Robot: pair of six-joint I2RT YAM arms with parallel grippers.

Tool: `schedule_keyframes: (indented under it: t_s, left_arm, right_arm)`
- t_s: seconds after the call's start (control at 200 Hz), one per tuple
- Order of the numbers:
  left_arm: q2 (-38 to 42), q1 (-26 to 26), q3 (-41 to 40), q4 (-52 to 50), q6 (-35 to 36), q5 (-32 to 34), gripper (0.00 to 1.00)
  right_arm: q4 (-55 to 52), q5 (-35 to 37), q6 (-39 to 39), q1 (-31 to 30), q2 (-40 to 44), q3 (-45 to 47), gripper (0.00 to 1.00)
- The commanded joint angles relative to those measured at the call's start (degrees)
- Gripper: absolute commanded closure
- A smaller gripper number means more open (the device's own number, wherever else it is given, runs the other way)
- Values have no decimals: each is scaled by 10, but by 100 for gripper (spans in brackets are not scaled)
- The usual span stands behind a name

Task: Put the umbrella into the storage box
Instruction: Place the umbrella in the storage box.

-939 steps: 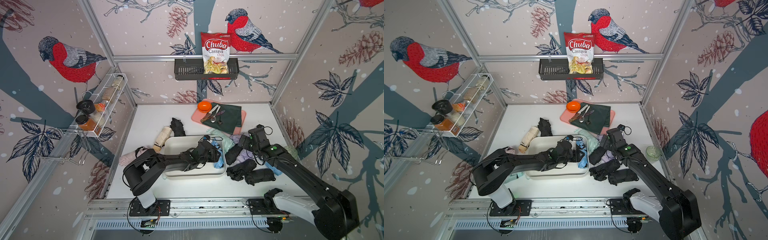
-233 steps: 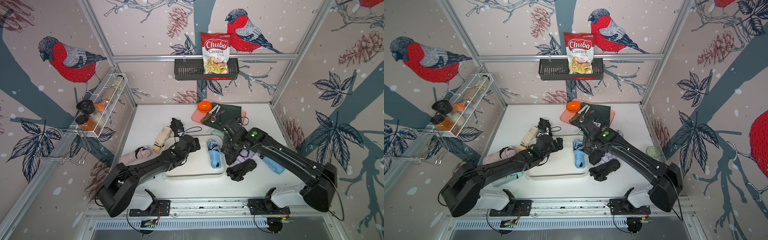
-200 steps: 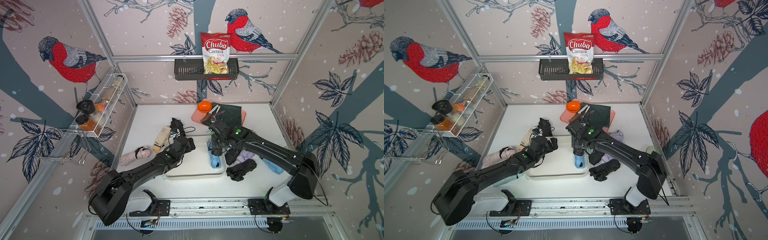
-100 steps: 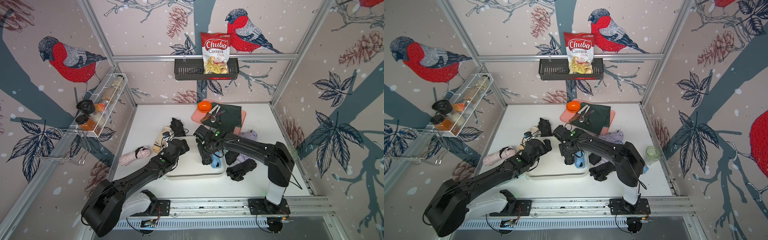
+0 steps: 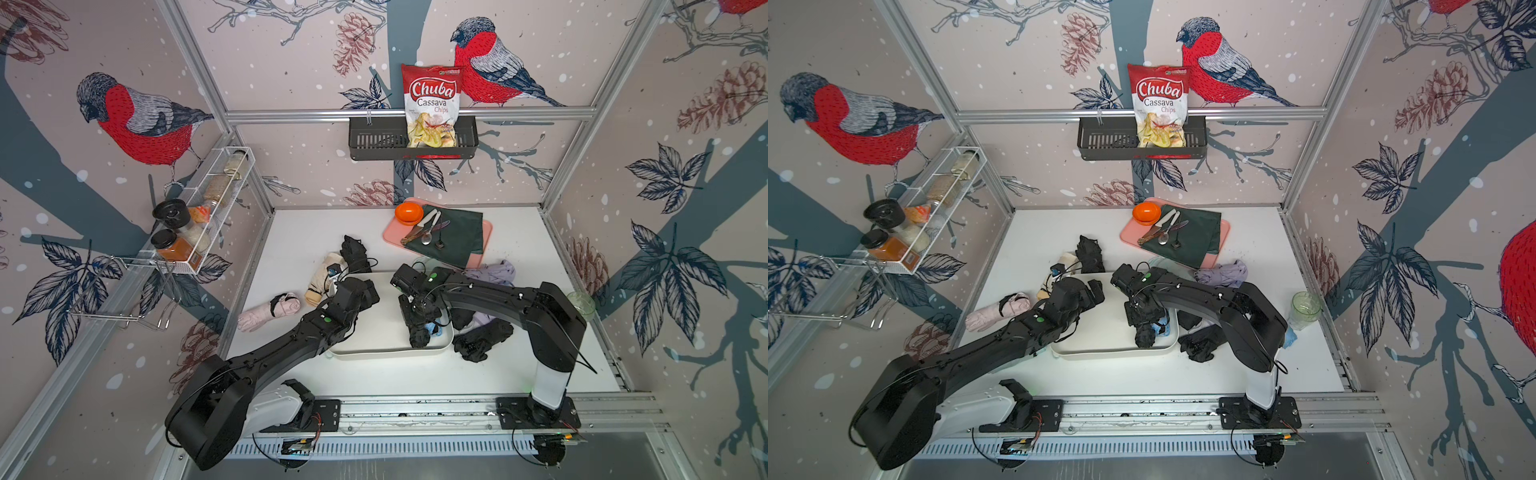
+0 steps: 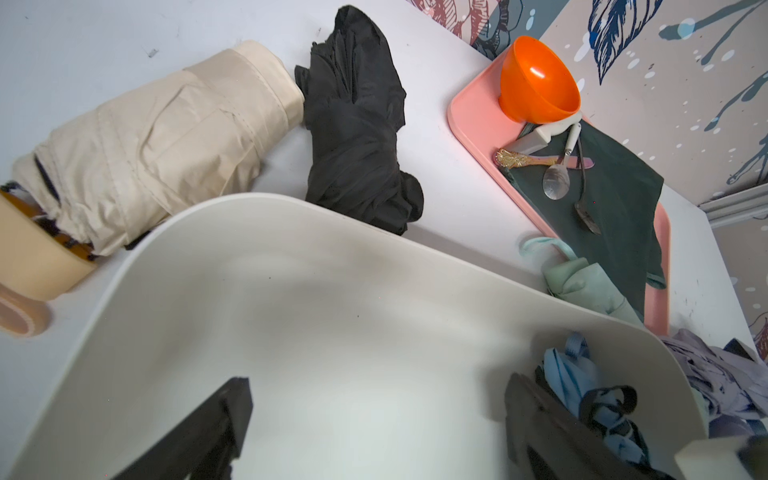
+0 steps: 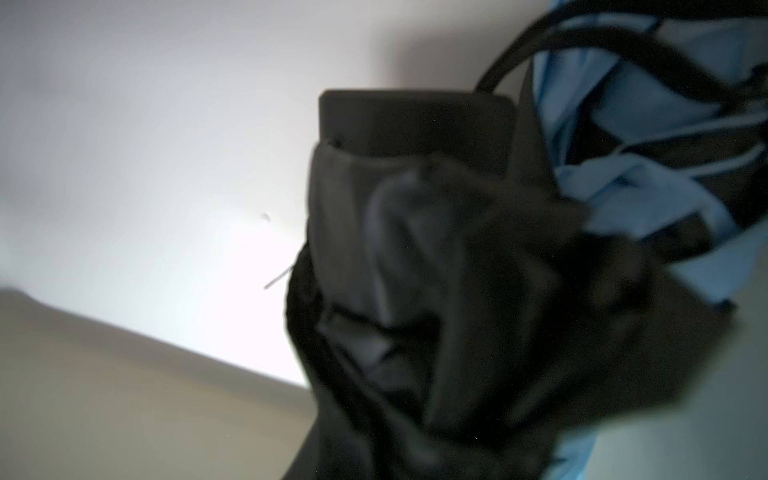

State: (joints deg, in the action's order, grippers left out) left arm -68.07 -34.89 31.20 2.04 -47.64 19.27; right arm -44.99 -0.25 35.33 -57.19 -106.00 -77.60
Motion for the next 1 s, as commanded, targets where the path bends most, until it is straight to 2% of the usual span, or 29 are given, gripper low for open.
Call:
schedule_keyframes:
  t_s: [0.0,0.07,0.14,0.395,0.625,0.75,0.84,0.995]
  left_arm:
    - [-8,1,5,16,13,-29,2]
    - [-17,1,8,19,17,-41,2]
    - [-29,1,13,20,19,-53,9]
    - [-66,1,17,45,22,-112,25]
    - [-95,-1,23,67,36,-156,39]
    - [-113,-9,26,81,40,-172,51]
    - [-131,-19,34,90,45,-190,61]
    - [-161,-50,53,89,57,-198,66]
  right_arm:
    - [21,6,15,4,6,9,65]
    - [24,7,15,6,7,13,59]
    - [29,8,14,7,6,17,54]
    - [36,12,14,12,10,23,48]
    - [26,27,17,12,40,16,36]
    - [24,38,19,15,49,15,35]
    - [17,50,22,21,57,10,39]
    - [14,74,34,40,98,19,45]
